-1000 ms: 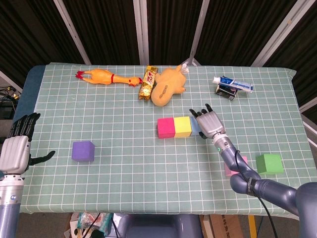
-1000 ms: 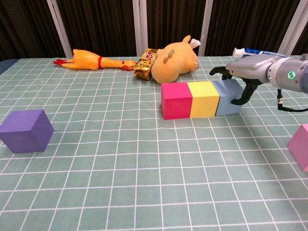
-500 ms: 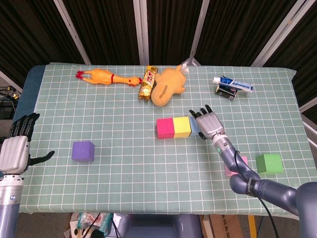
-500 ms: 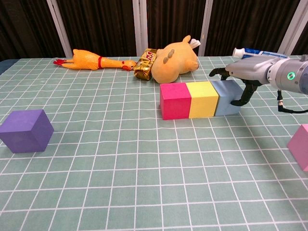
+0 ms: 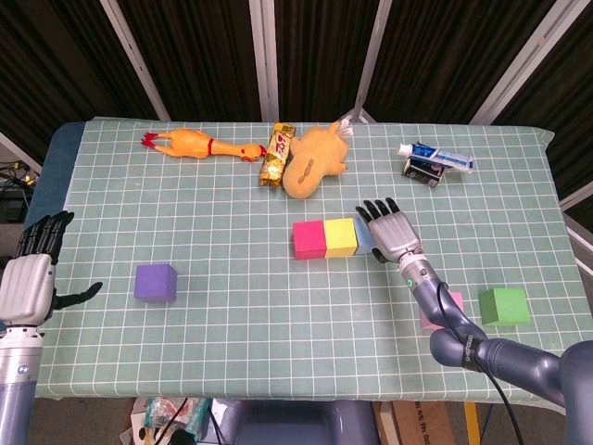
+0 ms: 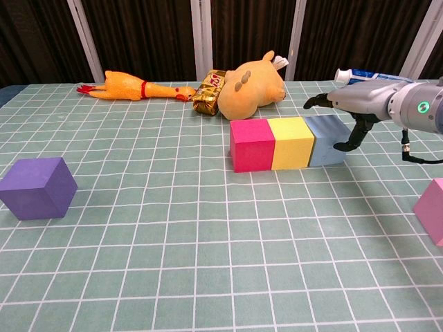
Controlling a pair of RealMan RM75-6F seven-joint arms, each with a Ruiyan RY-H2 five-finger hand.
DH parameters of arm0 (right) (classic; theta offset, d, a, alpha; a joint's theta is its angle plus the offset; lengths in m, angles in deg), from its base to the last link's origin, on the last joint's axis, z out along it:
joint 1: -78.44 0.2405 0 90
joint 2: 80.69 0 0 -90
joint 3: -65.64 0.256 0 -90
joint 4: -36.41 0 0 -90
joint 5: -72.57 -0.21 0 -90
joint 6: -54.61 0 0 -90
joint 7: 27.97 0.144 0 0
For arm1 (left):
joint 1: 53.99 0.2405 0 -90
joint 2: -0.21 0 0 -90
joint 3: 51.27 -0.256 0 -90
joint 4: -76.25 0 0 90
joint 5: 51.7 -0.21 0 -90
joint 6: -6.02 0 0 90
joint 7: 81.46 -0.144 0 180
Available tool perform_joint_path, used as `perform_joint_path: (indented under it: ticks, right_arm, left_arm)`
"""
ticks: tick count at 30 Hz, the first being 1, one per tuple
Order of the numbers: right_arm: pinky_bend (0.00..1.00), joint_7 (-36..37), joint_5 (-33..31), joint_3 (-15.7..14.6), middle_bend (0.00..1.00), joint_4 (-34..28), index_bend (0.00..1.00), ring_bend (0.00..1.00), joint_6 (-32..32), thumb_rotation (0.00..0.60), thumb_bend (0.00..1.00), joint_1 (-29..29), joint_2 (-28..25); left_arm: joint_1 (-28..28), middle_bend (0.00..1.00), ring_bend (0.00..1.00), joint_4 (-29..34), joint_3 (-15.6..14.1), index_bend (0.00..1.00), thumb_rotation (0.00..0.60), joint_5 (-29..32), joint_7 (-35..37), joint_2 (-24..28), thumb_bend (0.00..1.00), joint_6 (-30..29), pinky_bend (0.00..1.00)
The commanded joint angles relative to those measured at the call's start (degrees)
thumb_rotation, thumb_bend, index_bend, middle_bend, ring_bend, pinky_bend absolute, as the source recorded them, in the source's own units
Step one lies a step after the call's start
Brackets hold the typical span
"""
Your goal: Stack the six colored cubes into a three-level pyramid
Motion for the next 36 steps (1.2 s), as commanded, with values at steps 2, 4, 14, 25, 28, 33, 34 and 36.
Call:
perform_joint_path:
  ticks: [2,4,14,25,28,33,34,36]
  right_arm:
    - [0.02,0.2,-1.27,0.3,0.04,-2.76,0.0,0.02,-1.67,0.6,0.4,-1.0,-1.56]
    - [0.02,0.2,-2.32,0.34,0.04,-4.43,0.0,0.02,-2.16,0.6,0.39,-1.45,-2.62]
    - [0.02,0.21,-5.76,-0.25,0.06,-10.17,0.0,0.02,-4.09,0.6,0.4,-3.22,-6.56]
    - [0.02,1.59,-7.53,-0.83,0.19,-12.02,0.0,0.02,-4.4,0.6,0.4,-4.43,-8.4]
    - [0.02,1.03,-8.37,-1.16,0.19,-11.83,0.0,0.02,-4.61,0.6,0.4,-4.41,-8.38]
    - [0.02,-1.01,-10.47,-1.98,0.19,-12.08,0.0,0.02,-5.2,0.6,0.4,-4.14,-8.62]
    - [0.02,-1.37,-10.88,-2.23,0.19,-12.05,0.0,0.02,-5.25,0.6,0.39,-4.14,-8.65]
    - [0.01,-2.06,-11.62,-2.64,0.19,-11.95,0.0,0.02,-5.23,0.6,0.4,-4.07,-8.69]
  left_arm:
    - [0.05,0.04,0.0,0.17,-0.09,0.0,0.6,-0.08,0.13,0.09,0.1,0.1,0.03]
    - [0.1,0.04,0.0,0.24,-0.18,0.0,0.6,-0.15,0.28,0.17,0.1,0.17,0.03]
    - [0.38,0.04,0.0,1.06,-0.34,0.0,0.6,-0.92,0.78,0.57,0.1,-0.09,0.03]
    - [0.51,0.04,0.0,1.82,-0.59,0.0,0.6,-1.64,0.46,0.66,0.1,-0.26,0.03]
    - [0.59,0.04,0.0,1.93,-0.57,0.0,0.6,-1.8,0.51,0.76,0.1,-0.42,0.03]
    - [0.62,0.04,0.0,1.94,-0.59,0.0,0.6,-1.67,0.62,0.81,0.1,-0.29,0.03]
    - [0.61,0.04,0.0,1.88,-0.66,0.0,0.6,-1.67,0.66,0.8,0.1,-0.15,0.03]
    - [0.59,0.04,0.0,1.82,-0.76,0.0,0.6,-1.73,0.67,0.78,0.1,-0.01,0.03]
